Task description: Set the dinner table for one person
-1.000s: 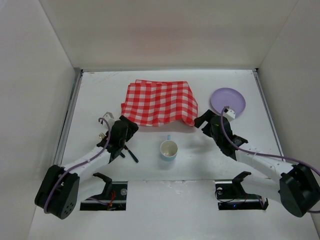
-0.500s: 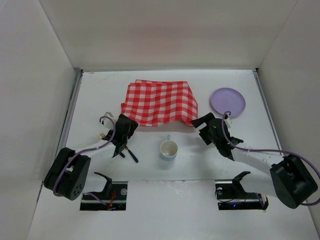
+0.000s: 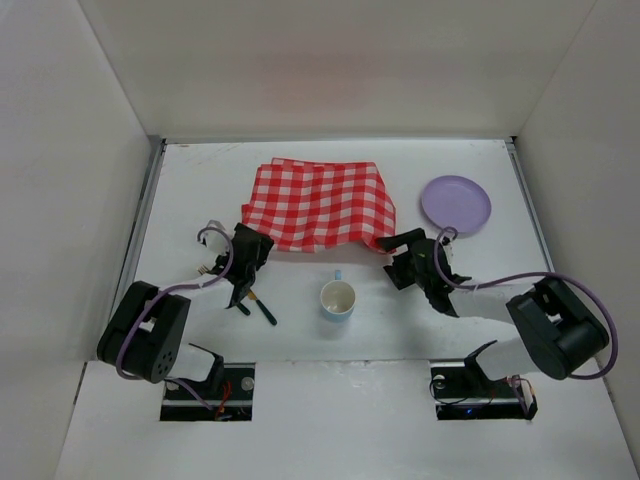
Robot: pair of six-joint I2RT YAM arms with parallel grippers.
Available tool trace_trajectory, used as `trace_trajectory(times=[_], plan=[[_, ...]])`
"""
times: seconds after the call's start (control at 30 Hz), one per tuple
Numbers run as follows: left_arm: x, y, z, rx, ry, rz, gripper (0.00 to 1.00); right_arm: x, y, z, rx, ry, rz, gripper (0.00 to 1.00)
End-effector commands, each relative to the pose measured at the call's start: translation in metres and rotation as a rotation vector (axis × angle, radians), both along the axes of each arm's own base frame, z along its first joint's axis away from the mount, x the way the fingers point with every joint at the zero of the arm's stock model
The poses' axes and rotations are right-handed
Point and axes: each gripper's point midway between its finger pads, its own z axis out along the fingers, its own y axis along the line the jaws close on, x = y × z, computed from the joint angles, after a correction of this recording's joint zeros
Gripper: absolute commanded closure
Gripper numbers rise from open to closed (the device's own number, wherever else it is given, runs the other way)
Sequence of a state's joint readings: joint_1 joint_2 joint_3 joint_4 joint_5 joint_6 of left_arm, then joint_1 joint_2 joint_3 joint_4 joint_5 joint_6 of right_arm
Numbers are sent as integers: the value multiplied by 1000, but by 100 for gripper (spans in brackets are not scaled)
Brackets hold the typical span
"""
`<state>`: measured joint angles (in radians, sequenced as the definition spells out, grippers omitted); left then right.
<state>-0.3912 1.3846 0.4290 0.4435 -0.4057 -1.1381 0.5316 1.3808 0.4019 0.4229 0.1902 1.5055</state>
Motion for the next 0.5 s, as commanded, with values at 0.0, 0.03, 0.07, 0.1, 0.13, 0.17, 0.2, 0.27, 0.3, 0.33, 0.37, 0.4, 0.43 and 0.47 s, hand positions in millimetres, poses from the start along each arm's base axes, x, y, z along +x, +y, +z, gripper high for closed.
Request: trace_trajectory(times=[0.0,0.03,0.07,0.1,0.13,0.17,0.2,0.27,0.3,0.33,0.37,0.4,0.43,0.47], plan=[[16,0,26,-23,-100,28,36,20,-2,22,144,-80,-77,5],[15,1,28,-28,-110,31,36,24,-5,23,150,-91,-93,7],[13,2,30,-29,-121,31,36,28,-7,24,154,-100,-103,9],[12,4,31,-28,-127,32,36,32,-10,26,157,-111,-116,11],[10,5,35,-30,-140,32,35,36,-13,26,151,-117,-133,12],[9,6,37,-27,-149,32,34,40,-16,27,148,-124,-147,13],[7,5,38,-26,-153,29,33,44,-18,27,143,-127,-154,13],[6,1,40,-26,-157,10,29,49,-16,27,134,-129,-147,12],[6,-2,41,-24,-154,-1,27,50,-14,26,133,-127,-139,10],[7,-3,40,-24,-152,-6,26,50,-11,25,136,-123,-129,9],[9,-5,40,-21,-147,-10,25,50,-9,25,144,-123,-124,9],[11,-6,39,-23,-141,-14,24,50,-7,26,157,-128,-115,9],[13,-8,39,-26,-135,-20,24,50,-5,28,174,-134,-106,8],[15,-10,38,-35,-126,-29,24,50,-3,30,194,-139,-101,7]])
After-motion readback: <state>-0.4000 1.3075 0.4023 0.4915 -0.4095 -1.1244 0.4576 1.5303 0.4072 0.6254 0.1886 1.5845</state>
